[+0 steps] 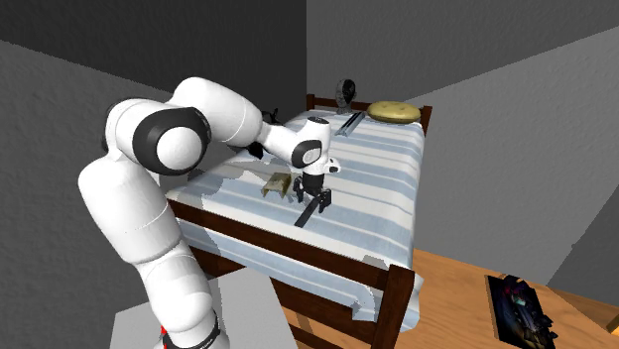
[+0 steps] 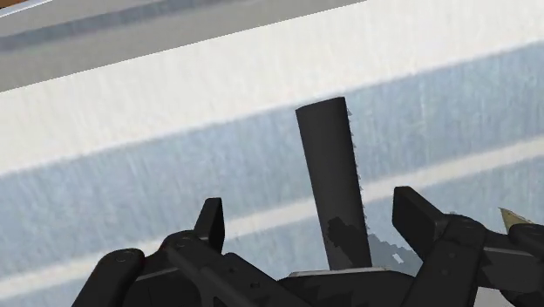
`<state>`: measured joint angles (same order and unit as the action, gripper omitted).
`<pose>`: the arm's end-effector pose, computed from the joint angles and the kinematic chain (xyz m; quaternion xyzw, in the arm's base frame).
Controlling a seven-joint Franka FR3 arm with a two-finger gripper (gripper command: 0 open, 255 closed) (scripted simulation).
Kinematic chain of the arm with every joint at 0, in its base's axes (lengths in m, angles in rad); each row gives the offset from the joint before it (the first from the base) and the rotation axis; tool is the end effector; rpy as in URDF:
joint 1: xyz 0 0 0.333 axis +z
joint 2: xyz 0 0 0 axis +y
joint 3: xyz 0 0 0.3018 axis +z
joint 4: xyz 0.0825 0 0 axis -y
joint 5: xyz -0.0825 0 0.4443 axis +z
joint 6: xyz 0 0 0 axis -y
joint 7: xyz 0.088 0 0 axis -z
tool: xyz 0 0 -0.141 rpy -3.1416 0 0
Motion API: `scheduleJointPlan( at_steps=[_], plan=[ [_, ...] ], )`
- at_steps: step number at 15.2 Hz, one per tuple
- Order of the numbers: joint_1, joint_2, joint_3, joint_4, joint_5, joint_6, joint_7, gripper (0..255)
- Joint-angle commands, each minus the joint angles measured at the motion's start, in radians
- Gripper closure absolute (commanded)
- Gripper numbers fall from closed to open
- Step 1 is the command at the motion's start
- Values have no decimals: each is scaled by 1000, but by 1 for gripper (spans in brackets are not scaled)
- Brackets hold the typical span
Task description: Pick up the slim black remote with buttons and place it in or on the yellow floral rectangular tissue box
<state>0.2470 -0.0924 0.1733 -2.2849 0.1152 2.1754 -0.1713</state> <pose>0.4987 0.2303 0.3064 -0.9651 -0.2590 0.0137 0.0377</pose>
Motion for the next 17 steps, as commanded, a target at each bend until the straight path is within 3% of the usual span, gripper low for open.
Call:
scheduleJointPlan(
  at_steps=[1, 4, 11, 17],
  plan=[
    [18, 60, 19, 24, -9, 33, -8, 0],
    [41, 138, 42, 67, -27, 65, -14, 0],
    [46, 195, 45, 31, -36, 157, -6, 0],
    [47, 200, 45, 29, -37, 164, -5, 0]
  ],
)
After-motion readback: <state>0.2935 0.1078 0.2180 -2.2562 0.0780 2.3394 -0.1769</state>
